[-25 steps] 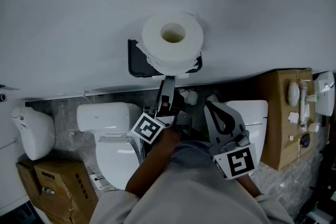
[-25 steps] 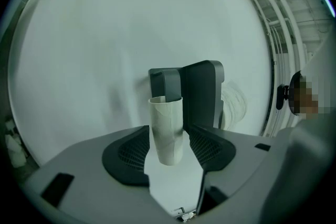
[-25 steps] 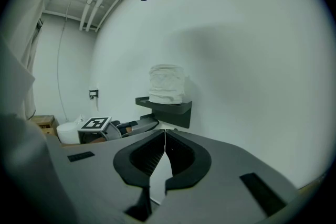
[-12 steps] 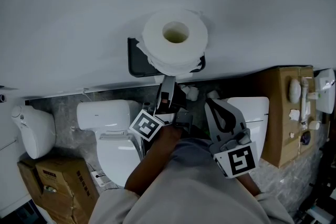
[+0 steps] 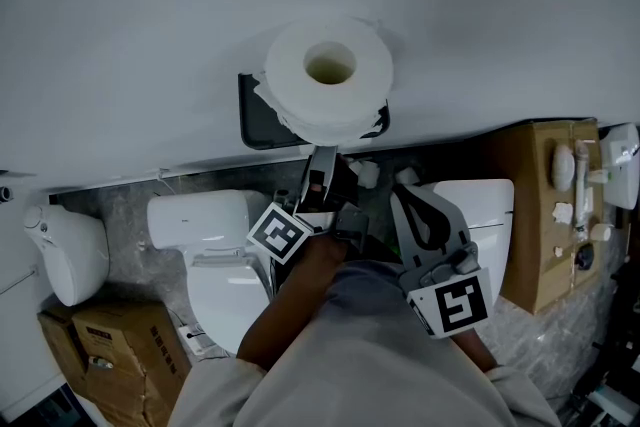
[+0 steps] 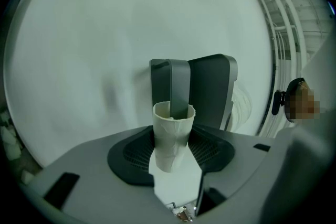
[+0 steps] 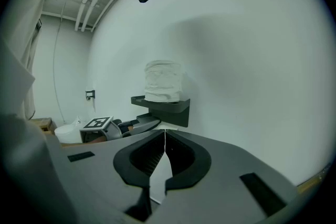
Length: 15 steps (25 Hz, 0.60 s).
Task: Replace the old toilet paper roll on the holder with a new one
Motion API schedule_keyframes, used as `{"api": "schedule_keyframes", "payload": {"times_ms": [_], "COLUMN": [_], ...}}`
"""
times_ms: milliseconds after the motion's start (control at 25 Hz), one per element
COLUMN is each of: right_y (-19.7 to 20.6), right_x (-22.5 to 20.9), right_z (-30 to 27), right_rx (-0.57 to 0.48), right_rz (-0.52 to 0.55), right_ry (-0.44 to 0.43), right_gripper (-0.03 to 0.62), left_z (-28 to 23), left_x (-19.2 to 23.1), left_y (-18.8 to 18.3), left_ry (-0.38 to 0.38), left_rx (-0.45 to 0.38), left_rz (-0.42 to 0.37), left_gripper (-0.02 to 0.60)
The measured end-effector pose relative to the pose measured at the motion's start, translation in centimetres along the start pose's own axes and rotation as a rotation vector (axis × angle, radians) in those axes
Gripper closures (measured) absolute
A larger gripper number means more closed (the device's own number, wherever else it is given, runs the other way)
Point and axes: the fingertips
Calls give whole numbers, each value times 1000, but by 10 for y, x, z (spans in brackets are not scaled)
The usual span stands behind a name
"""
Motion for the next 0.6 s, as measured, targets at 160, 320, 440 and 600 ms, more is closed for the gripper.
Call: {"api": "schedule_keyframes", "payload": {"times_ms": [160,320,440,600], "right_y": [1,2,4,6], "right_x": [-2,-9,-15,-22], "right_z": [2,5,8,13], "right_rx": [2,2,3,6], "right_rz": [-6,-14,-21,-36], "right_ry": [11,33,53,76], "right_gripper": [577,577,577,577], "left_z": [-4,-10,-15,-21], "left_x": [1,1,3,4], "left_y": [5,15,24,38], "left_ry": [1,9,12,15], "left_rx": [18,46,74,108], "left_rz": [13,24,33,48], "left_gripper": [374,376,377,377]}}
Point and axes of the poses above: the fingertips, and each gripper's own axes: z backward along the fingers, x to its left, y out of its underside, and after that the axes turned 9 degrees about y, right-handed
